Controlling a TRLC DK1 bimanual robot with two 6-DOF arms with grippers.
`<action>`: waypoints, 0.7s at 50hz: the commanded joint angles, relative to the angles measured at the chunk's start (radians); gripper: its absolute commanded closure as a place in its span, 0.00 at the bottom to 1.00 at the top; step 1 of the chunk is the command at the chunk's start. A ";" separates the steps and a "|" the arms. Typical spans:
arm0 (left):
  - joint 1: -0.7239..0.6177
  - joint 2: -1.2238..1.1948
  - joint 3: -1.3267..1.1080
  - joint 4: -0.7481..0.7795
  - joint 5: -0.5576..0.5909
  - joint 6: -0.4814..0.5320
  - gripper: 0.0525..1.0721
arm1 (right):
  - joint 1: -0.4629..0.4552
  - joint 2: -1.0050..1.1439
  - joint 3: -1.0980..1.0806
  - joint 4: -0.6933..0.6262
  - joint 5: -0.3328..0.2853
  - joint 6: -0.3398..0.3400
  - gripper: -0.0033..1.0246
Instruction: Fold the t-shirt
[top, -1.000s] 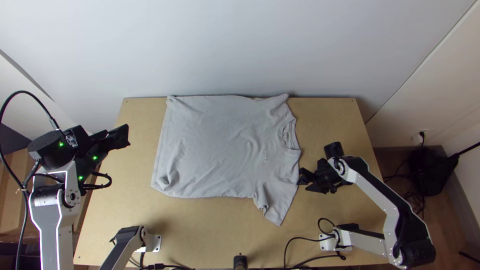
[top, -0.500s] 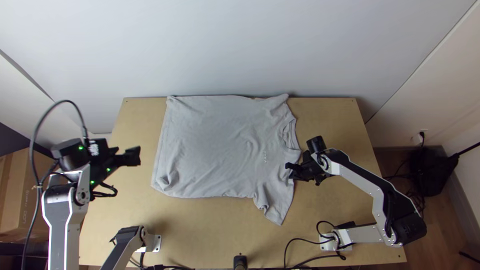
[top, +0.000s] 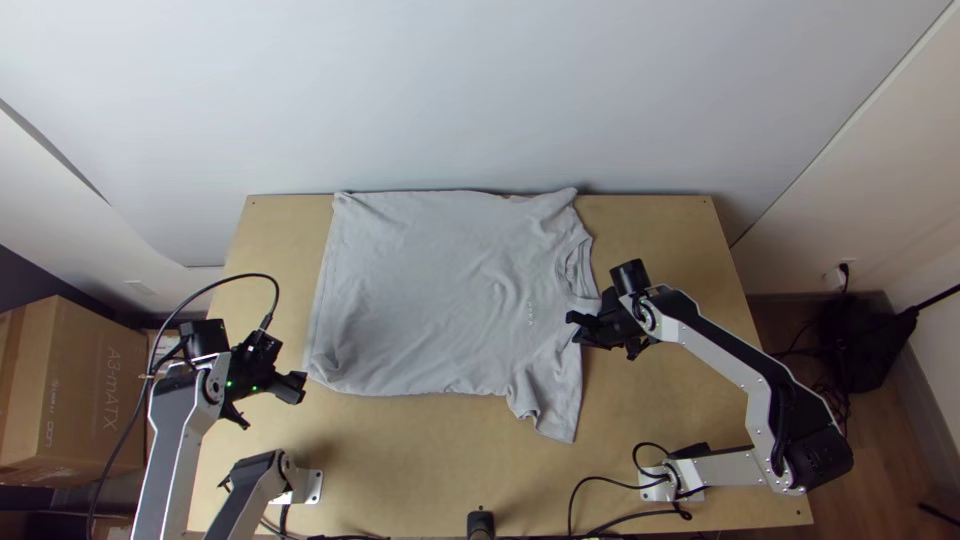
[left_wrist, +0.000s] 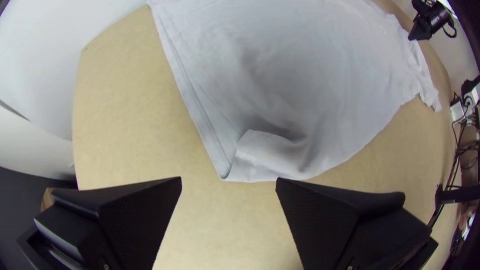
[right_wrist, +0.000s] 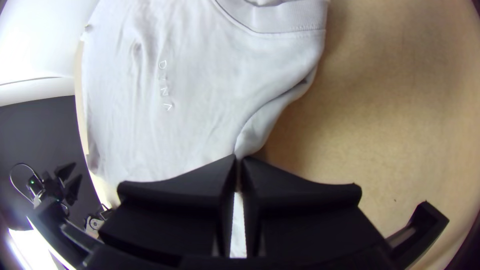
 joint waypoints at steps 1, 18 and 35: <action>0.003 0.070 -0.049 0.059 0.023 0.048 0.13 | 0.018 -0.036 0.018 -0.006 0.003 0.039 0.97; -0.017 0.265 -0.030 0.148 0.094 0.024 0.19 | 0.016 -0.094 -0.027 -0.006 0.003 0.076 0.97; -0.073 0.352 -0.024 0.205 0.149 -0.031 0.31 | 0.016 -0.140 -0.056 -0.006 0.003 0.103 0.97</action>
